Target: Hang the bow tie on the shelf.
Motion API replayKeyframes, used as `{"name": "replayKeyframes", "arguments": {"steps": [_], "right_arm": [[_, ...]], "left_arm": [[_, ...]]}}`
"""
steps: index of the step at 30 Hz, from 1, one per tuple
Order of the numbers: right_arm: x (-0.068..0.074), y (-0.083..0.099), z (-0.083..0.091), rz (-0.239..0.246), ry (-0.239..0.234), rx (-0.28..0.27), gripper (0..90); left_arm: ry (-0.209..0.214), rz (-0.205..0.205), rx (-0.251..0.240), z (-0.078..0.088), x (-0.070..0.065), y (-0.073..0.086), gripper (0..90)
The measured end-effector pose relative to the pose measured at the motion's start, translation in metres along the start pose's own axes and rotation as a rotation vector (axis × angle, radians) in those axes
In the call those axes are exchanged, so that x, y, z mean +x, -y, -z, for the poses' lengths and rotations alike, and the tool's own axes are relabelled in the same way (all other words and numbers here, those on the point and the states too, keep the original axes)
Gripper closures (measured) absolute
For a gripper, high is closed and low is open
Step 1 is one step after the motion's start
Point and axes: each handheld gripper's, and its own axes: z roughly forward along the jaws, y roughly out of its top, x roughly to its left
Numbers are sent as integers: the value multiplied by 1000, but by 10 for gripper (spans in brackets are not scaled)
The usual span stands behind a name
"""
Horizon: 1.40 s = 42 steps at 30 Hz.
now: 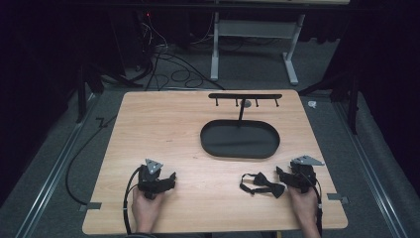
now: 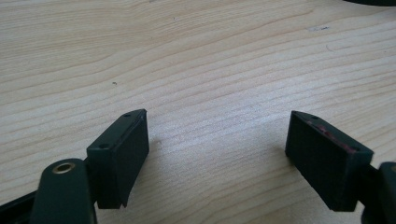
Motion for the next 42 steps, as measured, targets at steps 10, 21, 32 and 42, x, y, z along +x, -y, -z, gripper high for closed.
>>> {"name": "replayKeyframes", "arguments": {"steps": [10,21,32,42], "right_arm": [[0,0,0,2,-4,0,380],[0,0,0,0,-7,0,383],[-3,-1,0,6,-17,1,430],[1,-7,11,-6,-63,-17,460]], "left_arm": [[0,0,0,0,0,0,218],[1,0,0,0,0,0,218],[1,0,0,0,0,0,218],[1,0,0,0,0,0,218]]}}
